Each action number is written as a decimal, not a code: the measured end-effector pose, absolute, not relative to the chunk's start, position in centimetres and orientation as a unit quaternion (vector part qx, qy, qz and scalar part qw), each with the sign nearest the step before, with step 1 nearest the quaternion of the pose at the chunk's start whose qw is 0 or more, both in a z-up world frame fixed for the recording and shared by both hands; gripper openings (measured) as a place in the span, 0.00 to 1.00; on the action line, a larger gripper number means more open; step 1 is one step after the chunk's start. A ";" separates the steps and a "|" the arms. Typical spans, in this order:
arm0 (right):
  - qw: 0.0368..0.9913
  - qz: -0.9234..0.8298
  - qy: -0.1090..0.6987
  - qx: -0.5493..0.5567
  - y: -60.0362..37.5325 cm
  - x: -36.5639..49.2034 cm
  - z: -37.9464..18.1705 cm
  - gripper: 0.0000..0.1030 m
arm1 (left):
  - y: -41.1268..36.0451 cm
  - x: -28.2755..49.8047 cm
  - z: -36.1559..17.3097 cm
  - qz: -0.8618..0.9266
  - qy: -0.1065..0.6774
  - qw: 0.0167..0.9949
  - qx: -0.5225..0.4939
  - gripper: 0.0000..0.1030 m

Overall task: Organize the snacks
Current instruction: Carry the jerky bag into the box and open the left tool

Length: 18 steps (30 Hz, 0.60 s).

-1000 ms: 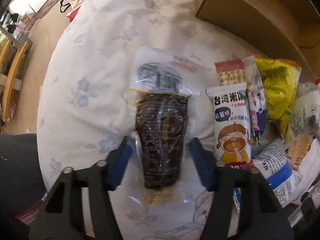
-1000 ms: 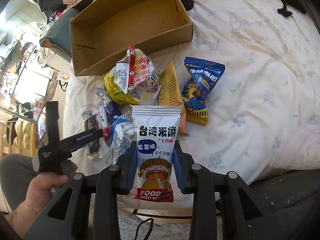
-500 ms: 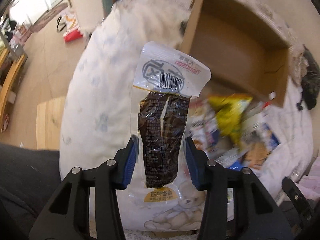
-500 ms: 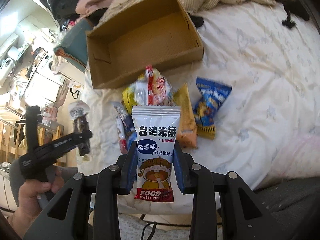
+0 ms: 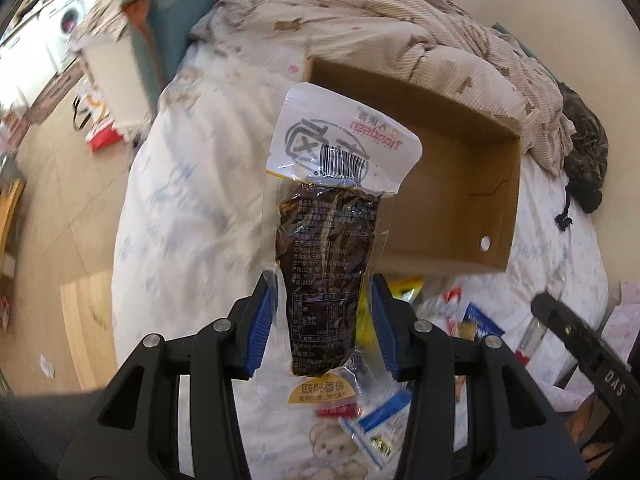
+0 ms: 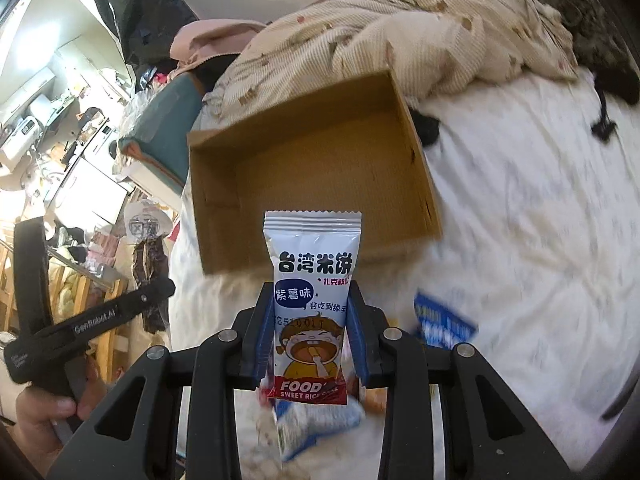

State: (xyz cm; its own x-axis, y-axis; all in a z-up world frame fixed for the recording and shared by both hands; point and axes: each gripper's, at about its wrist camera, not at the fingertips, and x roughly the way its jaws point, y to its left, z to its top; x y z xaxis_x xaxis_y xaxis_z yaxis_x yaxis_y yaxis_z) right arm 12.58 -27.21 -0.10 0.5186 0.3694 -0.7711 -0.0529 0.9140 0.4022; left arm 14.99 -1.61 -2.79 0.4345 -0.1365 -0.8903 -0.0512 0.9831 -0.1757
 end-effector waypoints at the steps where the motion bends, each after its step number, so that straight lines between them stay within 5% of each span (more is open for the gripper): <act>1: 0.858 0.123 0.471 0.165 -27.2 13.7 0.0 0.33 | -2.1 15.8 -2.7 -0.030 0.531 0.843 -0.082 0.41; 18: 0.857 0.096 0.478 0.170 -28.5 21.9 -5.5 0.34 | -4.5 23.7 -7.6 -0.032 0.513 0.857 -0.042 0.43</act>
State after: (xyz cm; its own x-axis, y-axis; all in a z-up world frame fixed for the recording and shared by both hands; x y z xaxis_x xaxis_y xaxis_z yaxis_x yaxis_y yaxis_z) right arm 21.95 -28.52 -5.51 0.5249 0.3262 -0.7862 -0.0017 0.9241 0.3823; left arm 23.68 -4.46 -7.57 0.4720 -0.0975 -0.8762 0.0115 0.9945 -0.1045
